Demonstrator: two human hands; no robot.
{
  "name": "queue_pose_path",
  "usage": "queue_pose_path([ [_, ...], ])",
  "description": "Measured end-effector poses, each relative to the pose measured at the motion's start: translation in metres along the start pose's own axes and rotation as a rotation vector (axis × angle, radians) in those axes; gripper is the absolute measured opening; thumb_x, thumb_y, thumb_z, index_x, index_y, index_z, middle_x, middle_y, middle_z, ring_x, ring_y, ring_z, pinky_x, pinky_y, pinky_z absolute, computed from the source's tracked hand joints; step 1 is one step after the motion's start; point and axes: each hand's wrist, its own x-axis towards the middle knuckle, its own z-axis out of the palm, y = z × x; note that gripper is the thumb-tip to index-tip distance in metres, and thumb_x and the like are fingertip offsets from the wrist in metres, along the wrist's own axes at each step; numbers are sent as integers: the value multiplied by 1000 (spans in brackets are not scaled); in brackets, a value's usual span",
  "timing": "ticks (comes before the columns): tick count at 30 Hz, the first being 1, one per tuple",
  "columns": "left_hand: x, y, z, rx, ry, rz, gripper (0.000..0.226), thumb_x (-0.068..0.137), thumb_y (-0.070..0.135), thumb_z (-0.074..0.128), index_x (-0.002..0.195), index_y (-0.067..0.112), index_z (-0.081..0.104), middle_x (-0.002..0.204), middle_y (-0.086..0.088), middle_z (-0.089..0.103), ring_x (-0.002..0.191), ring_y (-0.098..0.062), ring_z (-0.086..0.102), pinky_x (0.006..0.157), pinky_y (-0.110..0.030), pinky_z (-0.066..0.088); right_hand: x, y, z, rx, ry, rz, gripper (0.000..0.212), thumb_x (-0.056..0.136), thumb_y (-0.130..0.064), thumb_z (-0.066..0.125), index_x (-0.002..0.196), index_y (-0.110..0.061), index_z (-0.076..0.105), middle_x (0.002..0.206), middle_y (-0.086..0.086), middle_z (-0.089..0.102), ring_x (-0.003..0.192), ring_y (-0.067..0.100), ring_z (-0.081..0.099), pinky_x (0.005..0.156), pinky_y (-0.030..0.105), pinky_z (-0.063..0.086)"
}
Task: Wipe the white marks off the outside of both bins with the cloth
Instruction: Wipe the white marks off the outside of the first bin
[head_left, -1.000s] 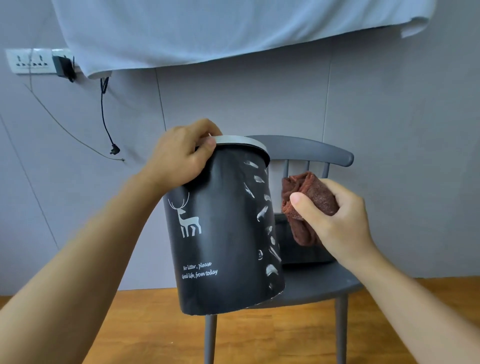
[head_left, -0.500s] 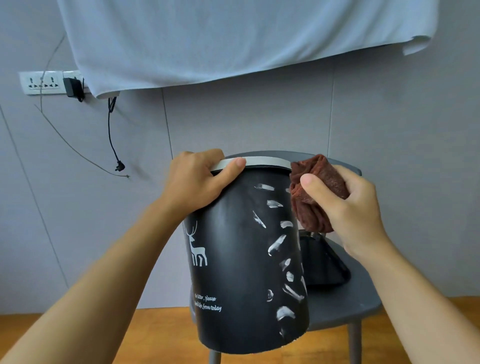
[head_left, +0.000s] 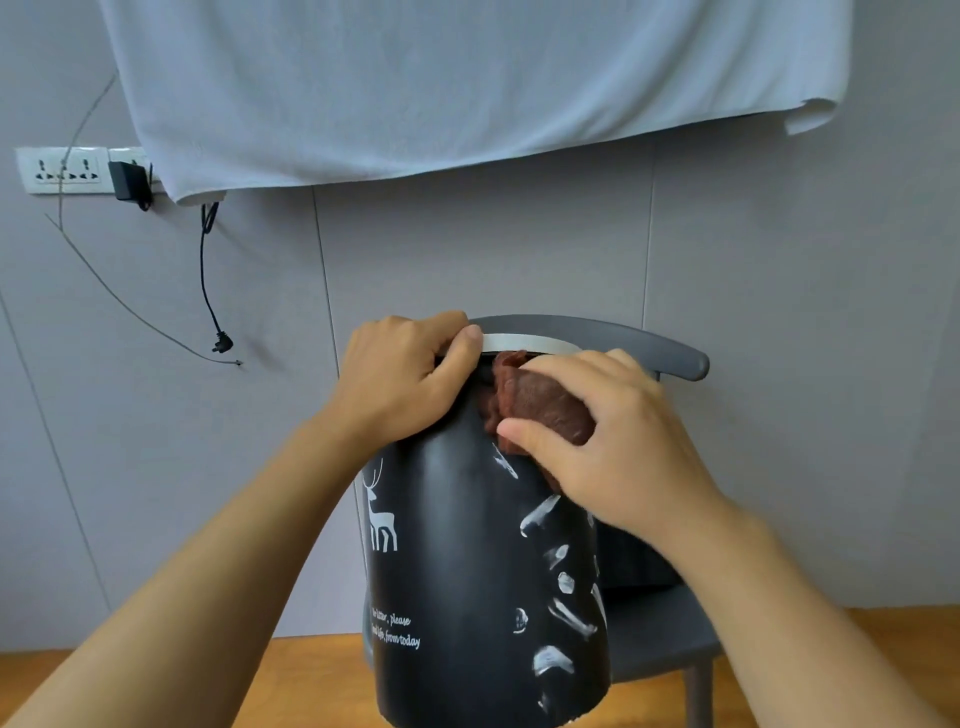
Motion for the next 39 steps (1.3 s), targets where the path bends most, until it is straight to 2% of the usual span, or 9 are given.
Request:
queue_pose_path([
  [3,-2,1,0,-34,55,6,44,94,45,38,67,12,47,48,0,37,49,-25,40,52,-38,36,-5,-3,11,-131,3,-53,51,93,-58,57,126,-20,68,114,-5,64,105,20,52,85,30,46],
  [8,-2,8,3,-41,99,14,45,94,44,39,64,12,48,47,0,35,46,-24,37,49,-40,38,-6,-10,12,-167,6,9,50,94,-53,49,125,-18,67,112,-2,61,105,21,51,80,32,48],
  [13,-1,6,3,-28,94,-5,46,94,45,37,63,12,43,48,-1,34,47,-25,36,49,-40,37,-10,-8,0,-83,-167,-75,37,87,-51,56,112,-26,69,97,-12,57,94,17,54,77,40,54],
  [19,-5,12,1,-40,114,46,42,96,41,40,62,16,37,46,-1,32,45,-25,33,46,-39,35,-2,1,-5,-46,35,42,32,89,-42,67,115,-24,73,101,-10,63,98,20,57,84,40,52],
  [24,-5,8,-1,-42,113,28,41,97,41,39,62,18,40,46,1,33,45,-23,35,47,-41,37,-15,-1,-6,-28,-173,-105,27,85,-46,65,103,-28,73,92,-13,59,90,16,56,75,41,54],
  [26,-6,8,-2,-37,112,27,41,97,42,38,62,19,40,46,2,32,44,-21,34,47,-40,37,-14,0,-6,-24,-125,-84,28,85,-48,64,103,-28,74,91,-14,59,90,16,56,76,41,54],
  [31,-7,11,-2,-35,115,42,40,96,41,40,62,20,36,46,0,31,45,-25,33,46,-38,36,-5,6,-3,-42,72,80,30,90,-44,69,115,-28,75,97,-12,61,96,20,56,84,41,52],
  [36,-6,12,-3,-41,115,77,39,99,35,45,63,21,39,46,2,32,44,-22,33,46,-40,36,-2,4,-8,-60,-85,-34,47,89,-60,59,125,-32,71,104,-14,58,102,15,51,87,37,50],
  [39,-6,13,-1,-28,104,91,39,100,35,47,64,21,39,46,3,32,44,-22,34,46,-39,36,5,4,-14,-54,-117,-38,46,88,-57,64,126,-31,71,103,-12,58,102,16,52,88,41,51],
])
